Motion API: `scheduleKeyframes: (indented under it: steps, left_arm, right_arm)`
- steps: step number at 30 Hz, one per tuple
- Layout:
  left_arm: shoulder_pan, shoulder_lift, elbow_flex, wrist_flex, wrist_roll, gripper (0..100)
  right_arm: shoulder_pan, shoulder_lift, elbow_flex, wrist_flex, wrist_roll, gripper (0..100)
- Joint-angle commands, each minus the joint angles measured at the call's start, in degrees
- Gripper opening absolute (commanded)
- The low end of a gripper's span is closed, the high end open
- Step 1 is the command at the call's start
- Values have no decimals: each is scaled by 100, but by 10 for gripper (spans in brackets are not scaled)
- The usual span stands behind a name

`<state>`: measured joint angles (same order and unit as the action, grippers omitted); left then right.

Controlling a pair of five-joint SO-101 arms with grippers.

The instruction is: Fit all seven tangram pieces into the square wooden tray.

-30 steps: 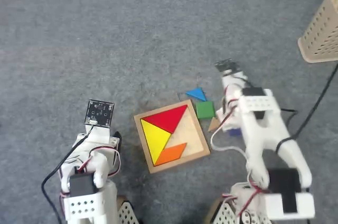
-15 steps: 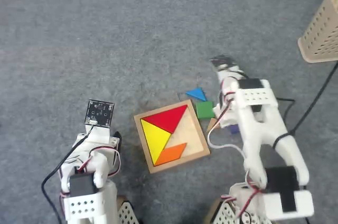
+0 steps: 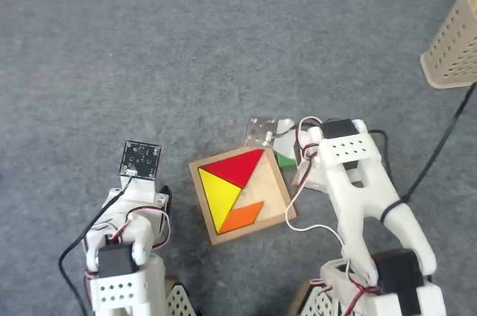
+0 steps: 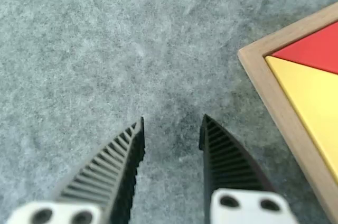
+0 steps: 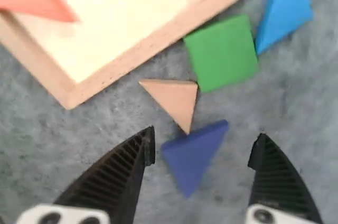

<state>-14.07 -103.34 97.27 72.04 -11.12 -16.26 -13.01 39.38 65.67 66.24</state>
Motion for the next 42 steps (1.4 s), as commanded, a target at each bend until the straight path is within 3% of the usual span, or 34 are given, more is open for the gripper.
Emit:
scheduleKeyframes:
  steps: [1, 16, 20, 27, 42]
  left_arm:
    - [9, -35, -66, 26, -26, 168]
    - [9, -35, -66, 26, -26, 168]
    - [9, -35, -66, 26, -26, 168]
    - [9, -35, -66, 26, -26, 168]
    - [9, -35, -66, 26, -26, 168]
  right_arm:
    - [-4, 215, -44, -101, 431, 292]
    - [-321, 1059, -53, -453, 396, 292]
    - [-382, 1244, -53, -690, -70, 273]
    - [-391, 1349, -70, -804, -862, 110]
    - [-338, 1130, -62, -716, -1732, 105]
